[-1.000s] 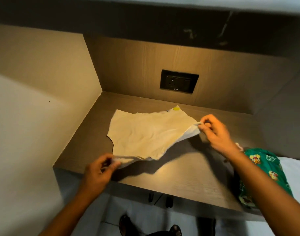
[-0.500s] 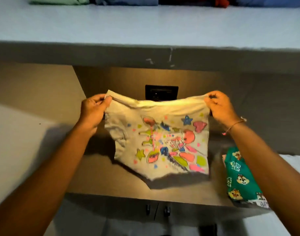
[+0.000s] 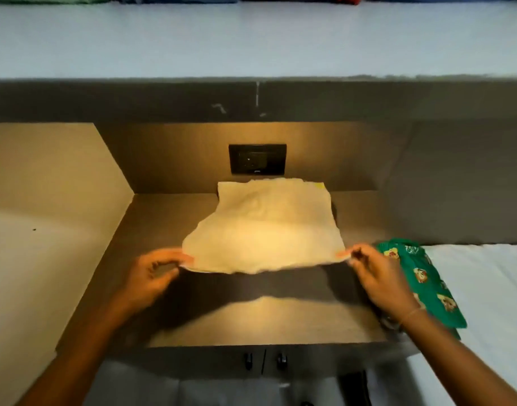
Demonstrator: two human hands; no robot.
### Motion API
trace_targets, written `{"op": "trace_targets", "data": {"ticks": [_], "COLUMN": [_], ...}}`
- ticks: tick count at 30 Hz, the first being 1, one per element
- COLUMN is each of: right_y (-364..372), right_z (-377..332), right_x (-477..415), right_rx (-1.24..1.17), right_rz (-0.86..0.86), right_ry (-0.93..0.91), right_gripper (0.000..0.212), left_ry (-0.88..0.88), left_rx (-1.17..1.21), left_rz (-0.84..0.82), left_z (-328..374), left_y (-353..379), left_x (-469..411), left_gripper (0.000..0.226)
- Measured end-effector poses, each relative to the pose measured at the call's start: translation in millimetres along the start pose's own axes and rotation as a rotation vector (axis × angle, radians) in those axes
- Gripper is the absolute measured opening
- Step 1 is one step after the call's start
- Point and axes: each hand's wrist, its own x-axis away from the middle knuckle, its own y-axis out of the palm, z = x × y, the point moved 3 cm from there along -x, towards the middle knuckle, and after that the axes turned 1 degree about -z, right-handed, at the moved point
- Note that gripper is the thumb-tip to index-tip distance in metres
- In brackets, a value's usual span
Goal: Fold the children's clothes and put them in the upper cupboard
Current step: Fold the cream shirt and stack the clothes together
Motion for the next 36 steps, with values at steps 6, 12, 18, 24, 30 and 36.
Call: {"op": "trace_targets", "data": {"ticks": [6, 12, 18, 24, 30, 36], "right_y": [35.4, 83.2, 133.4, 128.6, 100.4, 88.4], "right_z": [28.5, -3.0, 31.9, 35.8, 38.4, 36.1], "right_x": [42.0, -16.3, -54.4, -69.5, -48.4, -45.6], "right_rx": [0.284, 0.203, 0.562, 0.562, 0.567, 0.465], "right_rz": [-0.374, -0.216, -0.360, -0.375, -0.233, -0.130], "right_ry": [-0.034, -0.104, -0.086, -0.121, -0.173, -0.148], "right_gripper": [0.023, 0.045, 0.069, 0.070, 0.054, 0.018], "left_ry": [0.012, 0.081, 0.015, -0.026, 0.146, 0.216], "left_rx": [-0.479, -0.520, -0.855, -0.811, -0.815, -0.775], "left_rz": [-0.314, -0.219, -0.164, -0.107, -0.156, -0.081], "left_z": [-55.5, -30.3, -67.5, -72.7, -73.5, -70.2], "left_y": [25.6, 75.9, 106.5, 103.6, 74.7, 75.3], "left_x": [35.1, -23.4, -53.9, -61.0, -78.3, -83.7], "left_gripper": [0.019, 0.064, 0.070, 0.066, 0.037, 0.017]}}
